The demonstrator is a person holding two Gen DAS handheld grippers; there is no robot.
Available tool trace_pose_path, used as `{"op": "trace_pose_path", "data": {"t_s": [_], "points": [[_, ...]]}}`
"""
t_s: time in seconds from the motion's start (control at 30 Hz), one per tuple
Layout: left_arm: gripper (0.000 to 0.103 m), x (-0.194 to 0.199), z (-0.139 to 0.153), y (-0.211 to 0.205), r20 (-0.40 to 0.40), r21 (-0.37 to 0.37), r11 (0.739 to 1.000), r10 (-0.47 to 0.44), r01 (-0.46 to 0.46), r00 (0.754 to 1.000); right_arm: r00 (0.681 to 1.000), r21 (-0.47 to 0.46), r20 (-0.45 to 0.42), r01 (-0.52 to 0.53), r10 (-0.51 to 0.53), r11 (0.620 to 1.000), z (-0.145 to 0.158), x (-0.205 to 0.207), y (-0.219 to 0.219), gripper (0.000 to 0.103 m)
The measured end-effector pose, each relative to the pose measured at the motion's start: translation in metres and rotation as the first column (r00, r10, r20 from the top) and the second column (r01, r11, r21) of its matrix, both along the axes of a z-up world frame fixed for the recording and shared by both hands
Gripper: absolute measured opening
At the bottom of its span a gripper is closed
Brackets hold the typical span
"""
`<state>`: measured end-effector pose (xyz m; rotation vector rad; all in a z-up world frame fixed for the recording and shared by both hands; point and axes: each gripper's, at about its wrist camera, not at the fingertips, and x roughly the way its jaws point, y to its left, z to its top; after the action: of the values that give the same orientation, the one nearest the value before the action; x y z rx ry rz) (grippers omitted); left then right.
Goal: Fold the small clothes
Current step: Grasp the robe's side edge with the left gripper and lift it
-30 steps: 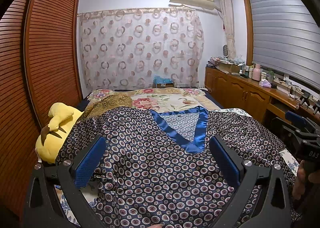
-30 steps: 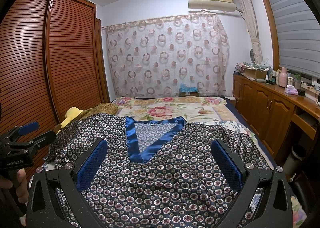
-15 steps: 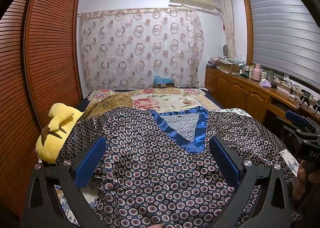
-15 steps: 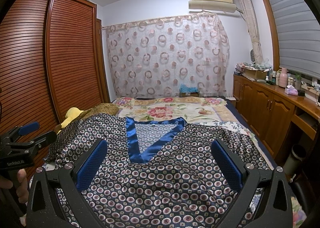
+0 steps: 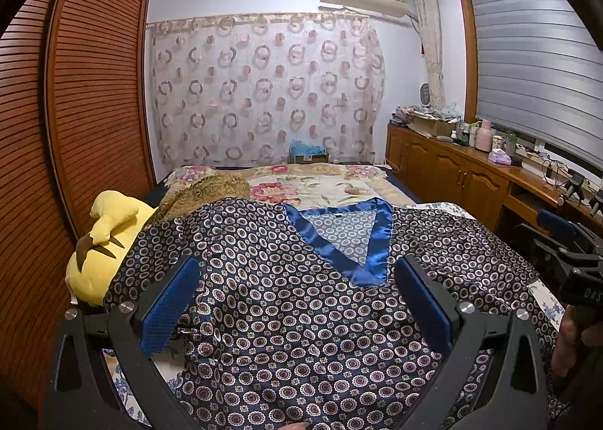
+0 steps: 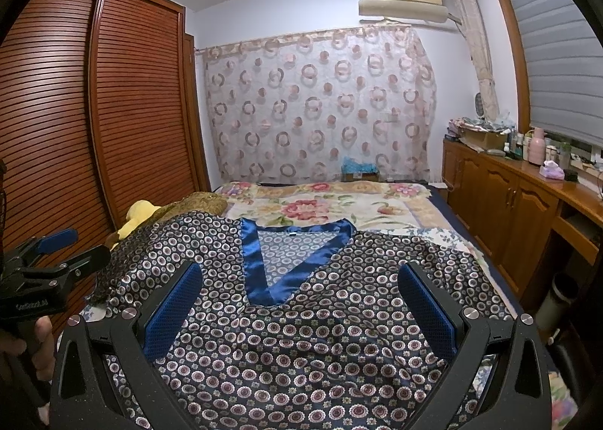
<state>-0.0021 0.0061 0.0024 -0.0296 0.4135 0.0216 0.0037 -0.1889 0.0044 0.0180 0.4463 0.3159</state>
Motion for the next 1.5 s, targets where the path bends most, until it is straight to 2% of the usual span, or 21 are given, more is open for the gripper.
{"op": "trace_pose_path", "data": {"t_s": [0.17, 0.6, 1.07, 1.17, 1.4, 1.5], "points": [[0.103, 0.004, -0.009, 0.01, -0.018, -0.01, 1.0, 0.01, -0.01, 1.0, 1.0, -0.003, -0.02, -0.017, 0.017, 1.0, -0.006, 0.004, 0.002, 0.103], [0.103, 0.013, -0.043, 0.068, -0.103, -0.027, 0.996, 0.081, -0.084, 0.991, 0.993, -0.009, -0.082, -0.09, 0.089, 0.996, -0.016, 0.025, 0.015, 0.103], [0.103, 0.02, -0.082, 0.128, -0.208, -0.034, 0.993, 0.106, -0.115, 0.972, 0.981, -0.06, -0.095, -0.173, 0.167, 0.983, -0.022, 0.044, 0.033, 0.103], [0.101, 0.024, -0.088, 0.143, -0.233, -0.038, 0.992, 0.11, -0.122, 0.966, 0.973, -0.06, -0.124, -0.202, 0.194, 0.977, -0.028, 0.051, 0.038, 0.103], [0.084, 0.033, -0.1, 0.175, -0.297, -0.101, 0.987, 0.089, -0.124, 0.951, 0.954, -0.077, -0.189, -0.252, 0.235, 0.965, -0.039, 0.06, 0.051, 0.103], [0.079, 0.036, -0.1, 0.185, -0.301, -0.114, 0.985, 0.09, -0.13, 0.949, 0.946, -0.092, -0.21, -0.272, 0.248, 0.958, -0.043, 0.064, 0.06, 0.103]]}}
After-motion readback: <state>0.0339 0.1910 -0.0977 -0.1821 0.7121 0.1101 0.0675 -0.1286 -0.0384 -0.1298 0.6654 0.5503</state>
